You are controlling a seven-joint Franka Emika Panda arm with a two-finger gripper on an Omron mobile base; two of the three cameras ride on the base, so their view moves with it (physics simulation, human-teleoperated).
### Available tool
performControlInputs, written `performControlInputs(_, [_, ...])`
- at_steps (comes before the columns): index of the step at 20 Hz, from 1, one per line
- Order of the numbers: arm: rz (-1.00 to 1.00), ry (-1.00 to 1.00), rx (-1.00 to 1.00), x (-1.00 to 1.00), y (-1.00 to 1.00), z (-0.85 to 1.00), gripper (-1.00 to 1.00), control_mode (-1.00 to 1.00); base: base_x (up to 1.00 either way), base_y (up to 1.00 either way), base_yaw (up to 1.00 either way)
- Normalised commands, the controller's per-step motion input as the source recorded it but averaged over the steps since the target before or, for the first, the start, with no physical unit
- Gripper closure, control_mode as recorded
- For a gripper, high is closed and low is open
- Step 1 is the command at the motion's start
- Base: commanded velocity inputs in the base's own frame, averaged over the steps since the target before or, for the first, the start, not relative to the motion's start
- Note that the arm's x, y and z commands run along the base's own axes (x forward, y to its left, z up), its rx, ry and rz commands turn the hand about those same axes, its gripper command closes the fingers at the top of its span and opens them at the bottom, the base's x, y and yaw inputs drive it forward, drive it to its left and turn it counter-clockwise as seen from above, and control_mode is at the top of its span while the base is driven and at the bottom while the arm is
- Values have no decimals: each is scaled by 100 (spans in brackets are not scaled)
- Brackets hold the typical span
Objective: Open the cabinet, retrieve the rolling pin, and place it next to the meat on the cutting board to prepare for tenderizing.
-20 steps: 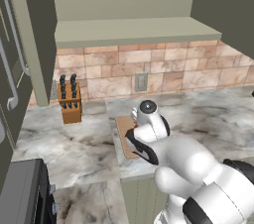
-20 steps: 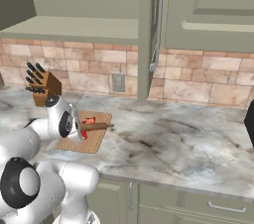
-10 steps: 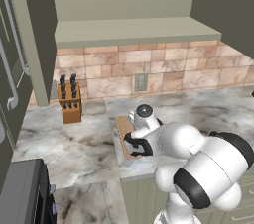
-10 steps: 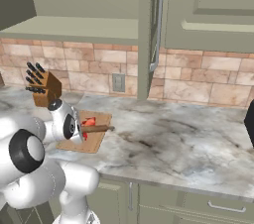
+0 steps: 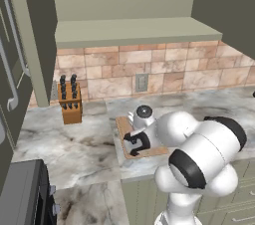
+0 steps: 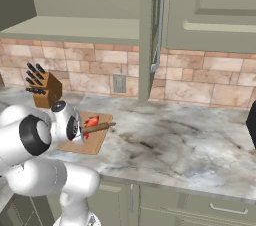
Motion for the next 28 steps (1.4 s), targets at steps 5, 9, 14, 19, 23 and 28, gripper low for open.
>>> performControlInputs(5, [1,3,4,-3,3,-18,-100,-100,0,0,0])
performControlInputs(9, [0,-6,0,-23,7,13,-100,-100,0,0,0])
performControlInputs(14, [0,-16,-1,-24,13,35,-100,-100,0,0,0])
performControlInputs(19, [0,-13,-3,-3,3,47,-100,-100,0,0,0])
performControlInputs(23, [0,-9,-4,0,0,43,-100,-100,0,0,0])
performControlInputs(28, [0,-4,-2,-4,0,29,-100,-100,0,0,0])
